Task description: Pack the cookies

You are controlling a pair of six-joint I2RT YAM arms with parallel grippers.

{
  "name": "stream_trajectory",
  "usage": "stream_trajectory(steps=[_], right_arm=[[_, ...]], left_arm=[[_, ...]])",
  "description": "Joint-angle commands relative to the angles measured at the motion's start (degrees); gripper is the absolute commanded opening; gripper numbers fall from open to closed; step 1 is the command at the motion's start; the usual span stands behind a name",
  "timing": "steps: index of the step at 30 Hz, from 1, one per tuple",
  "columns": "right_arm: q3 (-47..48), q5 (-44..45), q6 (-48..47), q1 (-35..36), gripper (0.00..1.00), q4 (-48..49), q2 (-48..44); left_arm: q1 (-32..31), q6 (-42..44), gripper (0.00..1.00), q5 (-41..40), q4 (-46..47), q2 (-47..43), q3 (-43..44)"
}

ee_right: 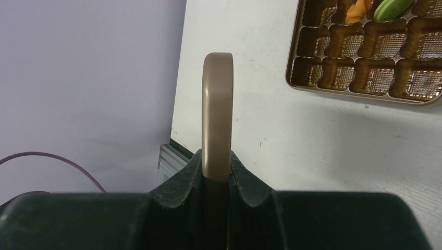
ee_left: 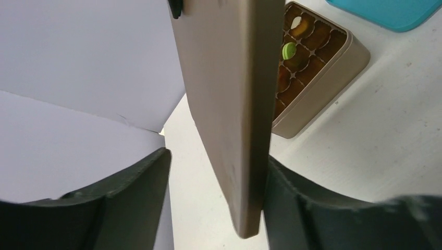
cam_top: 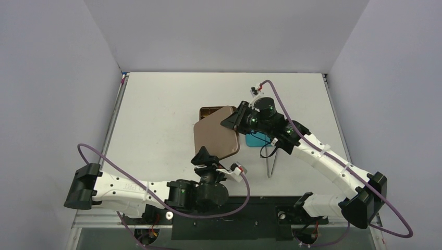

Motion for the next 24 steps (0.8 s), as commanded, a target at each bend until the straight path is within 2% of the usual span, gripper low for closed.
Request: stream_trajectory(steps=[1,9,16,20,24], right_arm=[[-0.2,0.0,-1.8,-1.2,0.0,1.8,-1.8],[-0.4,0.3,-3.9,-3.1,0.0,1.3,-3.1],[-1.7,1.1,-7.9,-6.0,0.0,0.4,-5.4],[-3.3,0.2,-10.2,-8.0,0.0,0.2,-6.4],[-5.4,0.2,-12.0,-9.4,0.0,1.2,-7.6]], left_arm=[[-0.3,-3.7,0.64,-0.4,-0.1,-3.3,0.6],[-0.2,-12.1,0.99,8.3,-6.9,-7.3,1.4],[2.7,-20.8,0.97,20.6,-12.6,-9.7,2.9],[10.7,-28.8,0.97,32.6,-14.2,-13.6,2.5],[19.3,-32.3,0.97,42.4,-12.2,-18.6,0.9]])
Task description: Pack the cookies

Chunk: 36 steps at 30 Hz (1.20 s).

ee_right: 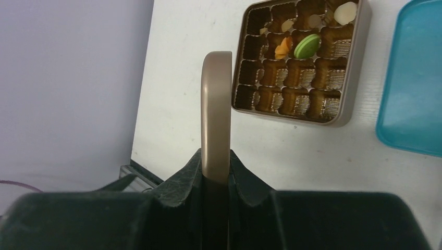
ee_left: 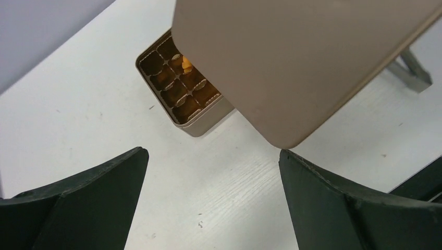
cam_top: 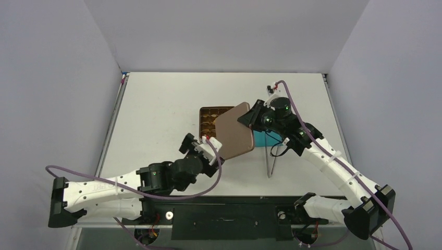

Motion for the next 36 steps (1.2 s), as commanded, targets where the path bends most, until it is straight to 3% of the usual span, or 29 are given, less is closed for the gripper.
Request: stream_trajectory(steps=[1,10,21,29,36], right_arm=[[-2.0,-0.3,-3.3,-1.6,0.0,3.2,-2.8],[-6.4,-6.0,-0.2,-5.3,0.0,14.6,-1.7],[-9.2,-12.3,8.6,-9.5,0.0,35.8,6.0],[-4.5,-14.4,11.7,-10.4,0.0,43.1,16.4],[0.9,-18.1,14.1,-10.9,0.0,48.4,27.3]], left_arm=[[7.4,-7.8,0.97,14.6,1.2,-6.1,0.7],[28.5,-17.3,0.97,33.0,-2.9,-5.8,3.0],[49.1,-28.5,0.97,44.3,0.0,-2.0,1.9],[58.9,-35.5,0.97,52.2,9.5,0.9,-1.9],[63.2,-40.6,0.97,57.7,17.6,7.0,-4.9]])
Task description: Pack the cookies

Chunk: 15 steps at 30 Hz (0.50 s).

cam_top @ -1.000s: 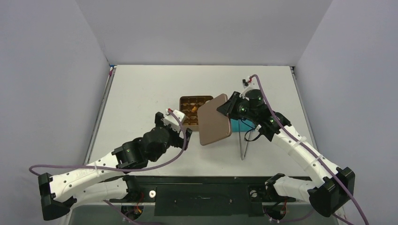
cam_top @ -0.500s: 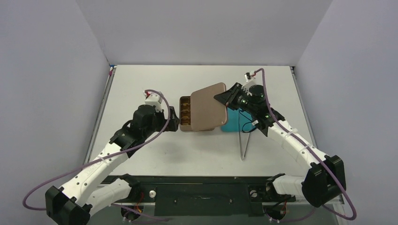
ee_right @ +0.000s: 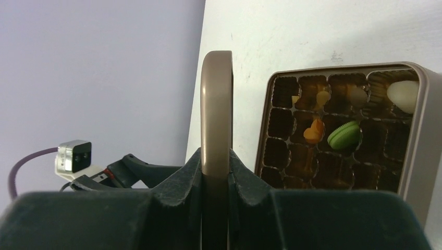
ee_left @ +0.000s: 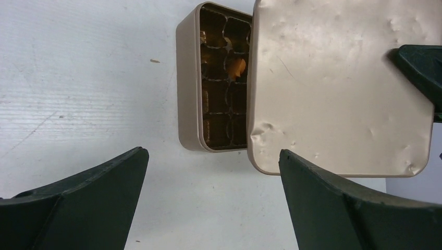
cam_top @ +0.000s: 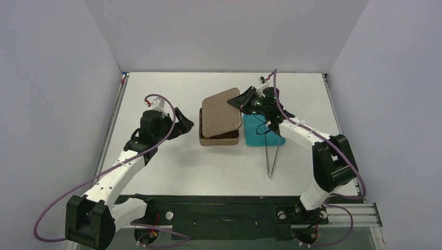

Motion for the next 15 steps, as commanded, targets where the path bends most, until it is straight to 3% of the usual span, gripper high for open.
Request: stream_trajectory(steps=[1,15], right_arm=[[5.4,-3.6,2.7,-0.4,0.0,10.0,4.7],[8.7,-6.3,8.5,-0.3,0.0,20.0,18.2]], left_arm=[[1.8,-4.3,0.97,4.9,10.0,3.6,-0.5],[3.6,-6.6,0.97,9.1,19.8,18.7,1.2]])
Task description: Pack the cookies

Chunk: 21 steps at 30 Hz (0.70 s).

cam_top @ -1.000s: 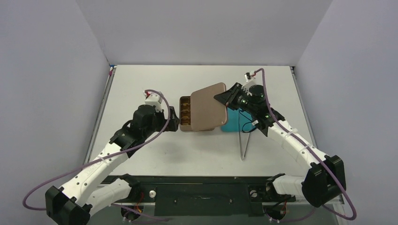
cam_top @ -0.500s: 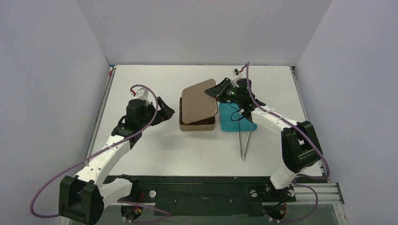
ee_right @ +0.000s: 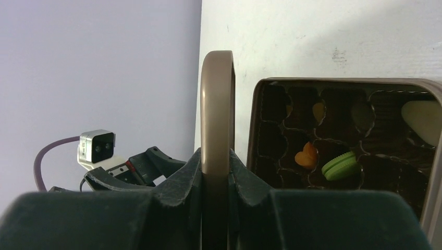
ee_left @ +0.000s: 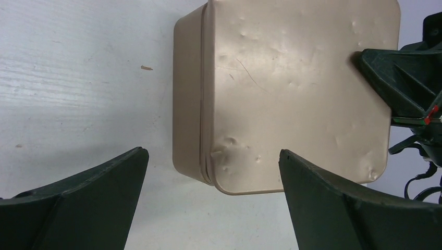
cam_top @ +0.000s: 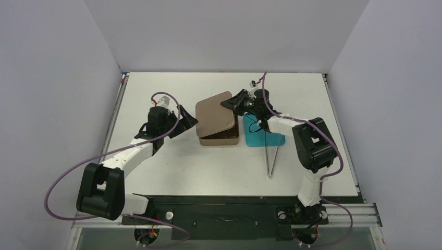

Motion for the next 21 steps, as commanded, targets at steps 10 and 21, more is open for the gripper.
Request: stream_trajectory(steps=[10,21], right_arm=[[3.7,-0.4,2.0,-0.3,0.0,8.5,4.1],[1.1,0.0,2.1,-0.3,0.0,9.7,4.4]], left_arm=[[0.4,-2.7,0.97,5.3,10.3,10.8,5.1],[0.4,-2.8,0.86,8.4,12.7,16.1,7.8]])
